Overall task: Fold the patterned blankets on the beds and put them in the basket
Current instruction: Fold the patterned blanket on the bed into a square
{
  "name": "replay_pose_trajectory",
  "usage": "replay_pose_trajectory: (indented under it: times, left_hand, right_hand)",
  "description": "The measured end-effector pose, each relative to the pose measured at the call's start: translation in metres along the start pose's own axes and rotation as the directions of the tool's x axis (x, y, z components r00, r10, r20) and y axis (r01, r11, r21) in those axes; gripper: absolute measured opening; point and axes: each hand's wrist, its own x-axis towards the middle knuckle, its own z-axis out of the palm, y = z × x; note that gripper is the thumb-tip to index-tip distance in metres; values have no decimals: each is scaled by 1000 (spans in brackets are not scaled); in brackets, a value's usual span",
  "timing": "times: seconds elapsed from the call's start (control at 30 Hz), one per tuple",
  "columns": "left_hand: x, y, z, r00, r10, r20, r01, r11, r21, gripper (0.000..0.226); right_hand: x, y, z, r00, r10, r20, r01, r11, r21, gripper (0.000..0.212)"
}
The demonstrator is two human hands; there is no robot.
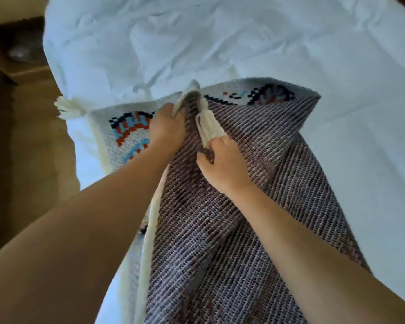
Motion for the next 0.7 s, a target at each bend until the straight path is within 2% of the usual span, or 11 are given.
replay_pose_trajectory:
  times: [0.13,0.23,0.3,0.37,0.43,0.47,0.57,0.63,0.7]
  left_hand:
    - [40,-52,-71,991,-80,-110,90,992,85,21]
    - [59,-107,-101,980,-193,-45,198,943,267,30]
    - [60,-136,-103,972,-233,32,192,865,463,50]
    - [64,-154,-102,987,-139,85,68,828,557,69]
    - [77,-166,-101,981,57,183,-159,779,606,77]
    - [84,-168,-100,958,157,241,-278,723,632,77]
    - [100,-165,-95,836,287,469,-545,545,638,67]
    - [108,-158,-90,788,287,544,-609,495,621,59]
    - [119,-153,-98,781,305,545,-624,440,646,41]
  right_hand:
    - [11,-57,54,958,50,283,-39,998,-45,76]
    - [18,-93,105,934,104,343,-64,990,-124,86]
    - [15,-111,134,928,161,335,-89,971,-221,86]
    - [14,-125,158,954,178,243,-105,953,-285,73]
    - [16,-134,173,979,152,137,-105,947,-304,53]
    - [17,-135,175,985,137,107,-100,948,-302,46]
    - [22,-139,179,987,146,60,-123,952,-282,32]
    - [23,-141,181,986,154,62,-133,955,-265,25]
    - [25,-148,182,985,161,58,-145,966,-213,20]
